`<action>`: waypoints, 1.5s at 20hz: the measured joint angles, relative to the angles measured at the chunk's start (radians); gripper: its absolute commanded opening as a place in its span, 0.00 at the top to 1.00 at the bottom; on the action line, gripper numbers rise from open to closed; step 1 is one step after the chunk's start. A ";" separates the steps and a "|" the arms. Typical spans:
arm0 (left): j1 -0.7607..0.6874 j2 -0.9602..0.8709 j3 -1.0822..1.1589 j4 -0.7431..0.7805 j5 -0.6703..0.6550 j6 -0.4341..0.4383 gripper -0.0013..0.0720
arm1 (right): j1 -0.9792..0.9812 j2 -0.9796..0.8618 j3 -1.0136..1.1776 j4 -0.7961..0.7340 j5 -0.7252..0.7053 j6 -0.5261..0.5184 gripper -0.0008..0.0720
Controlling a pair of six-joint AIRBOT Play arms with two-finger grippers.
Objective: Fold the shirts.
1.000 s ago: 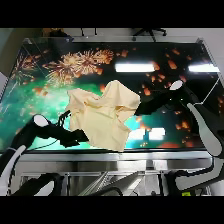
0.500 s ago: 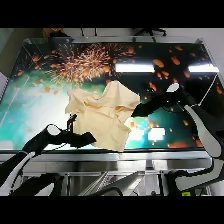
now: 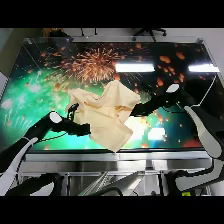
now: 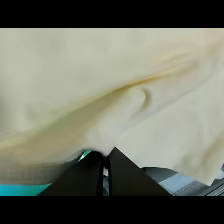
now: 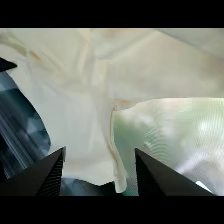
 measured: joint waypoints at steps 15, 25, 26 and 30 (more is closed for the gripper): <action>0.264 0.213 -0.115 0.071 -0.042 0.089 0.96 | 0.257 -0.080 -0.125 0.107 -0.485 0.057 0.65; 0.267 0.216 -0.117 0.082 -0.048 0.121 0.96 | 0.260 -0.030 -0.127 0.115 -0.529 0.061 0.95; 0.271 0.216 -0.117 0.084 -0.048 0.122 0.96 | 0.252 -0.010 -0.126 0.121 -0.521 0.061 0.95; 0.329 0.216 -0.117 0.080 -0.043 0.130 0.96 | 0.183 0.107 -0.124 0.141 -0.441 0.075 0.95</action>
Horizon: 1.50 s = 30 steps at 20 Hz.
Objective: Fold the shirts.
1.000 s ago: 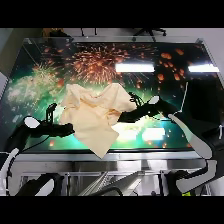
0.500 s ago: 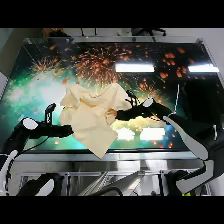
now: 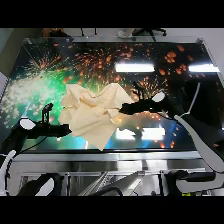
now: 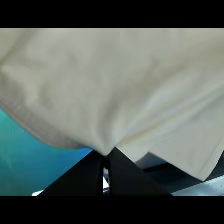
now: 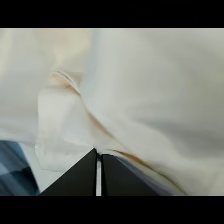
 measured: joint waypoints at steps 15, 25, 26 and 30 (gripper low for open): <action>-0.137 0.087 0.245 -0.130 -0.085 0.035 0.96 | 0.014 0.181 0.074 0.010 0.166 -0.010 0.95; -0.041 0.244 1.552 -0.100 -0.162 -0.072 0.96 | 0.021 0.423 0.969 -0.263 0.197 -0.092 0.95; -0.024 0.212 1.653 -0.093 -0.180 -0.091 0.96 | 0.021 0.422 1.011 -0.279 0.196 -0.096 0.95; 0.009 0.081 1.759 -0.074 -0.250 -0.127 0.96 | 0.019 0.334 1.050 -0.390 0.185 -0.098 0.95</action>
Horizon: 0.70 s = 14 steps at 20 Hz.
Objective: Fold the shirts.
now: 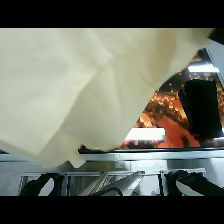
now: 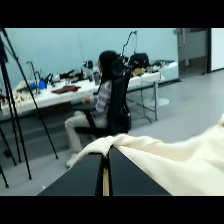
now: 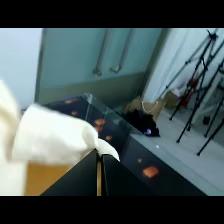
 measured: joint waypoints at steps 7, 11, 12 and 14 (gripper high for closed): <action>0.010 -0.158 -0.684 -0.050 0.201 0.171 0.96 | 0.001 -0.444 -0.122 -0.017 -0.096 0.004 0.95; 0.012 -0.380 -0.880 -0.054 0.332 0.268 0.96 | 0.001 -0.742 -0.139 0.048 -0.187 0.005 0.94; 0.018 -0.434 -0.888 -0.057 0.340 0.280 0.95 | 0.001 -0.786 -0.139 0.068 -0.201 0.005 0.80; 0.041 -0.519 -0.862 -0.055 0.320 0.296 0.13 | -0.003 -0.828 -0.142 0.083 -0.205 0.005 0.23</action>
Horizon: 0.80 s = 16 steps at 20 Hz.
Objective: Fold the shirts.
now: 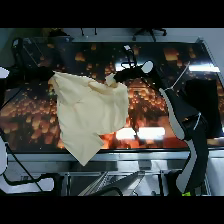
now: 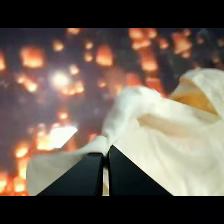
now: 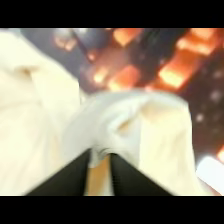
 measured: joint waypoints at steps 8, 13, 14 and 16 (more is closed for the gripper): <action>0.205 -0.094 0.201 -0.002 -0.407 -0.166 0.03 | -0.219 0.131 -0.005 -0.066 0.307 0.139 0.54; 0.288 0.011 -0.093 0.003 -0.558 -0.240 0.03 | -0.366 0.153 -0.177 -0.040 0.534 0.180 0.54; 0.294 0.044 -0.183 0.013 -0.556 -0.240 0.03 | -0.377 0.154 -0.232 -0.015 0.544 0.167 0.54; 0.301 0.115 -0.372 0.039 -0.534 -0.241 0.03 | -0.382 0.156 -0.354 0.047 0.554 0.126 0.54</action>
